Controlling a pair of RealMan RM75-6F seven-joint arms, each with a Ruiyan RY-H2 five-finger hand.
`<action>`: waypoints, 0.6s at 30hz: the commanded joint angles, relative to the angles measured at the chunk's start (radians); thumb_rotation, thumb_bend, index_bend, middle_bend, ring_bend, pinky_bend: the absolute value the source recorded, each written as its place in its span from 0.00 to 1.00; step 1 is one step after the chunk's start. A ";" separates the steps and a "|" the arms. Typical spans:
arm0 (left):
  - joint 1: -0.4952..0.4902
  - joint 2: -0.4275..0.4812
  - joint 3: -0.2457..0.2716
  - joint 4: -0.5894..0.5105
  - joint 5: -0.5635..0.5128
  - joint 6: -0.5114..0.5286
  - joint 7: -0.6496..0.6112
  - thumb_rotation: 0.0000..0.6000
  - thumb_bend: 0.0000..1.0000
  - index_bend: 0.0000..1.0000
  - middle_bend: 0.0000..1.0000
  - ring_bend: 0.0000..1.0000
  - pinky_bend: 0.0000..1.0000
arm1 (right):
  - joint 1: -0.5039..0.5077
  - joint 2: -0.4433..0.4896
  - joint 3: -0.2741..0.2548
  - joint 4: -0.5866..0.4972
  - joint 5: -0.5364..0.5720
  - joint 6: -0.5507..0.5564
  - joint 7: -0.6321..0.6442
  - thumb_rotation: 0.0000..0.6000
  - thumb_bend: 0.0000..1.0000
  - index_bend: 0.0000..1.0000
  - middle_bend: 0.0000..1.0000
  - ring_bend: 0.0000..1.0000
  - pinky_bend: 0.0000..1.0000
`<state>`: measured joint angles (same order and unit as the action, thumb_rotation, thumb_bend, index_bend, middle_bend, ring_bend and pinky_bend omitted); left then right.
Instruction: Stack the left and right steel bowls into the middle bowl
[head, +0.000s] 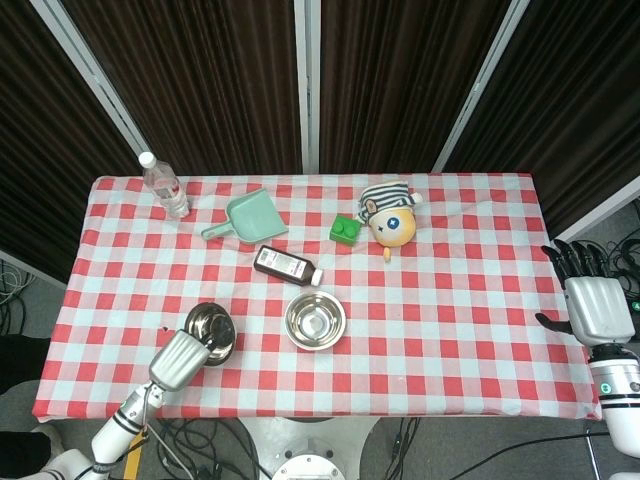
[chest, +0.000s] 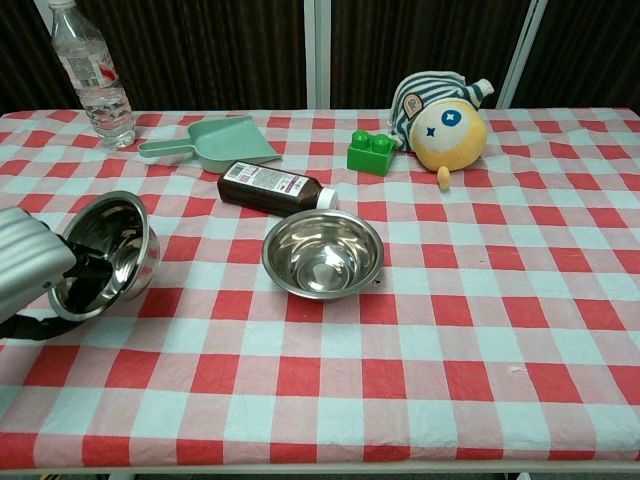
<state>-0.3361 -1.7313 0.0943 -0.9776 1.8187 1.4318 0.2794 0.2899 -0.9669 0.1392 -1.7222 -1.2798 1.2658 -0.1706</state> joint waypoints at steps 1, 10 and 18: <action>-0.041 0.034 -0.025 -0.056 0.004 -0.014 0.023 1.00 0.38 0.71 0.72 0.98 0.98 | -0.005 0.011 0.005 -0.012 -0.013 0.016 0.011 1.00 0.04 0.10 0.06 0.00 0.06; -0.198 0.115 -0.127 -0.323 -0.022 -0.176 0.136 1.00 0.38 0.72 0.73 0.99 0.98 | -0.040 0.054 0.033 -0.044 -0.021 0.089 0.071 1.00 0.04 0.10 0.07 0.00 0.07; -0.308 0.081 -0.155 -0.439 -0.028 -0.324 0.233 1.00 0.38 0.72 0.73 0.99 0.98 | -0.060 0.070 0.051 -0.046 -0.009 0.122 0.110 1.00 0.05 0.10 0.07 0.00 0.07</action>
<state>-0.6187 -1.6375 -0.0497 -1.3997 1.7918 1.1343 0.4888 0.2311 -0.8972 0.1889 -1.7690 -1.2897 1.3856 -0.0632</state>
